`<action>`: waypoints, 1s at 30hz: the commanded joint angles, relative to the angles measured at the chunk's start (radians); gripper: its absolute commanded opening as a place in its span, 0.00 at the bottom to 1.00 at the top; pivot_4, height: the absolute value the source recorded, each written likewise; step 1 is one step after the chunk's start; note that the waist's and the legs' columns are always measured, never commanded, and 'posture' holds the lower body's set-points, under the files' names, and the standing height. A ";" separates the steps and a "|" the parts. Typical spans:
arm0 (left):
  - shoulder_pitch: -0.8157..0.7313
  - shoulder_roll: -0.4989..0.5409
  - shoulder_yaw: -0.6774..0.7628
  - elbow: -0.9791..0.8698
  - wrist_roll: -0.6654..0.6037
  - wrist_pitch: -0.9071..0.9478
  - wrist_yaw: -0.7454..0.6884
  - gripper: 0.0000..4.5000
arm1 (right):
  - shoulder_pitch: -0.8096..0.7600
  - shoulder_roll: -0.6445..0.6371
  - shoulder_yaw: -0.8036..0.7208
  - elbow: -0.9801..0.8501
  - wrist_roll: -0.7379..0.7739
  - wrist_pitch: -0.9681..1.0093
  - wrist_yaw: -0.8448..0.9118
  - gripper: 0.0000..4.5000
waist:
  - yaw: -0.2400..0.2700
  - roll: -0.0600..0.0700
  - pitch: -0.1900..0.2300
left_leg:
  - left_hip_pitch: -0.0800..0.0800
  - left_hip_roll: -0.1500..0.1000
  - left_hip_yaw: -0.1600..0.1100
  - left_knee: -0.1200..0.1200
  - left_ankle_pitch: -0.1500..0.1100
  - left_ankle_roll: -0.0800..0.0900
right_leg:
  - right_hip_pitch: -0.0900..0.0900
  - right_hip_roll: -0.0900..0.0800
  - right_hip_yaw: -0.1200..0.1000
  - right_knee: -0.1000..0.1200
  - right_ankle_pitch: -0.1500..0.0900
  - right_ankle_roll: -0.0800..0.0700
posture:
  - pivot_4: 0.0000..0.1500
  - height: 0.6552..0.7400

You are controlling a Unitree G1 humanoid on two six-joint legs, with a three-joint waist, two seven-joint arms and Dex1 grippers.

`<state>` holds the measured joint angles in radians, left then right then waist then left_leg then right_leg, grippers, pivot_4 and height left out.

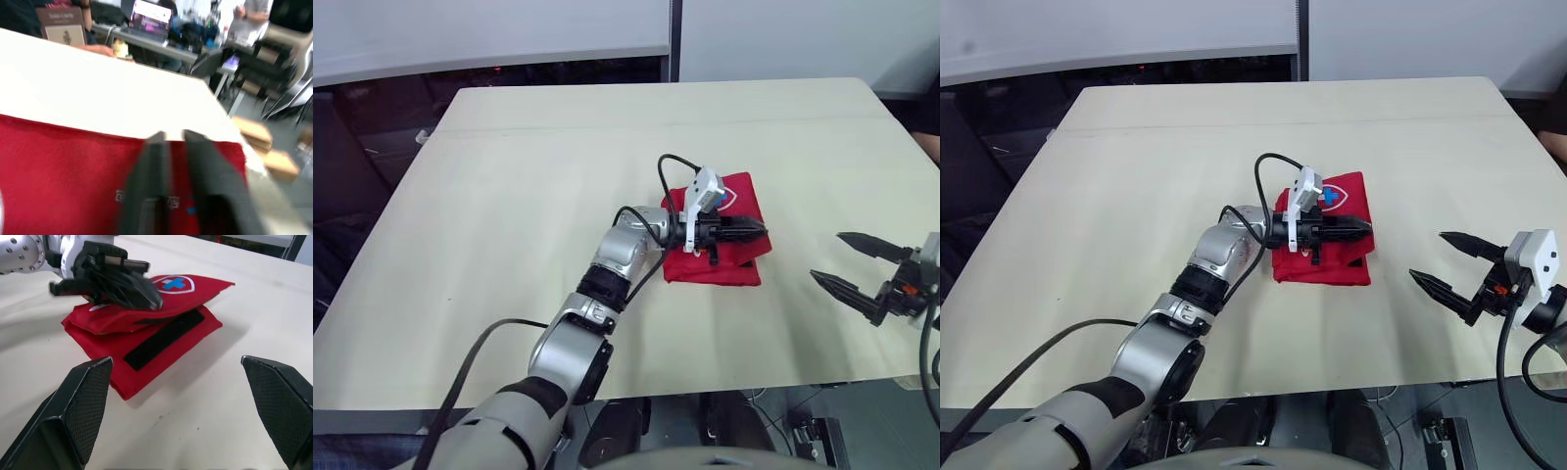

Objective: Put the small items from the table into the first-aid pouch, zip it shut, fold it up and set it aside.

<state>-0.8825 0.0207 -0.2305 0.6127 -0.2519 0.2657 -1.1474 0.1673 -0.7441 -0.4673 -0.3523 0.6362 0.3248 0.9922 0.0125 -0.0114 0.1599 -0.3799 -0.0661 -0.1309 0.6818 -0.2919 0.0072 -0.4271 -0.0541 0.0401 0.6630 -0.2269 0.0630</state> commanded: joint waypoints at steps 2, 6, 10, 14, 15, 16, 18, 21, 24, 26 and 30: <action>-0.049 -0.026 0.004 0.061 0.041 -0.091 0.028 0.01 | 0.010 -0.010 -0.034 -0.036 0.008 -0.015 -0.005 1.00 | 0.000 0.000 0.000 | 0.000 0.000 0.000 0.000 0.000 0.000 | 0.000 0.000 0.000 0.000 0.000 0.000 | 1.00 0.96; -0.053 -0.012 -0.030 0.107 0.100 -0.139 0.036 0.01 | 0.024 -0.009 -0.046 -0.044 0.011 -0.015 -0.008 1.00 | 0.000 0.000 0.000 | 0.000 0.000 0.000 0.000 0.000 0.000 | 0.000 0.000 0.000 0.000 0.000 0.000 | 1.00 0.96; 0.005 0.039 -0.168 0.092 0.215 -0.193 -0.058 0.01 | 0.031 -0.009 -0.049 -0.045 0.012 -0.016 -0.010 1.00 | -0.001 0.000 0.000 | 0.000 0.000 0.000 0.000 0.000 0.000 | 0.000 0.000 0.000 0.000 0.000 0.000 | 1.00 0.96; 0.029 0.054 -0.245 0.093 0.294 -0.233 -0.058 0.01 | 0.032 -0.012 -0.049 -0.041 0.011 -0.016 -0.009 1.00 | 0.000 0.000 0.000 | 0.000 0.000 0.000 0.000 0.000 0.000 | 0.000 0.000 0.000 0.000 0.000 0.000 | 1.00 0.96; 0.041 0.050 -0.269 0.096 0.320 -0.243 -0.043 0.01 | 0.033 -0.014 -0.048 -0.039 0.010 -0.014 -0.007 1.00 | 0.001 0.000 0.000 | 0.001 0.000 0.000 0.000 0.000 0.001 | 0.001 0.000 0.000 0.000 0.000 0.000 | 1.00 0.96; 0.058 0.046 -0.288 0.090 0.334 -0.244 -0.045 0.01 | 0.033 -0.017 -0.048 -0.036 0.009 -0.014 -0.006 1.00 | 0.001 0.001 -0.001 | 0.002 0.000 0.000 0.000 -0.001 0.001 | 0.003 0.000 0.000 -0.001 0.000 0.000 | 1.00 0.96; 0.093 0.041 -0.310 0.063 0.339 -0.233 -0.069 0.01 | 0.029 -0.021 -0.049 -0.030 0.007 -0.013 -0.004 1.00 | 0.000 0.001 -0.001 | 0.006 0.000 0.000 0.000 -0.002 0.004 | 0.007 0.000 0.000 -0.002 0.000 0.001 | 1.00 0.96; 0.146 0.051 -0.330 -0.014 0.310 -0.196 -0.138 0.01 | 0.027 -0.025 -0.052 -0.027 0.009 -0.013 -0.002 1.00 | -0.001 0.001 -0.001 | 0.017 0.000 0.001 -0.003 -0.005 0.009 | 0.018 0.000 0.001 -0.005 -0.001 0.002 | 1.00 0.96; 0.173 0.043 -0.280 -0.101 0.224 -0.129 -0.177 0.01 | 0.033 -0.027 -0.059 -0.024 0.010 -0.015 0.003 1.00 | -0.001 0.001 -0.001 | 0.017 0.001 0.002 -0.003 -0.006 0.009 | 0.018 0.000 0.001 -0.004 -0.001 0.002 | 1.00 0.96; 0.165 0.037 -0.236 -0.150 0.169 -0.070 -0.185 0.01 | 0.033 -0.028 -0.063 -0.021 0.010 -0.016 0.005 1.00 | -0.001 0.001 0.000 | 0.017 0.001 0.002 -0.003 -0.006 0.009 | 0.017 0.000 0.001 -0.004 -0.001 0.002 | 1.00 0.96; 0.069 0.032 -0.125 -0.270 0.020 0.100 -0.209 0.01 | 0.028 -0.028 -0.066 -0.017 0.011 -0.016 0.005 1.00 | 0.001 0.001 0.000 | 0.015 0.001 0.001 -0.002 -0.006 0.009 | 0.016 0.000 0.000 -0.004 -0.001 0.002 | 1.00 0.96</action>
<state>-0.7509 0.0612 -0.4146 0.4369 -0.1502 0.3045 -1.3364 0.1995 -0.7597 -0.4899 -0.3614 0.6361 0.3236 0.9946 0.0134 -0.0106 0.1602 -0.3651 -0.0654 -0.1299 0.6795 -0.2976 0.0165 -0.4109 -0.0544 0.0402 0.6588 -0.2282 0.0648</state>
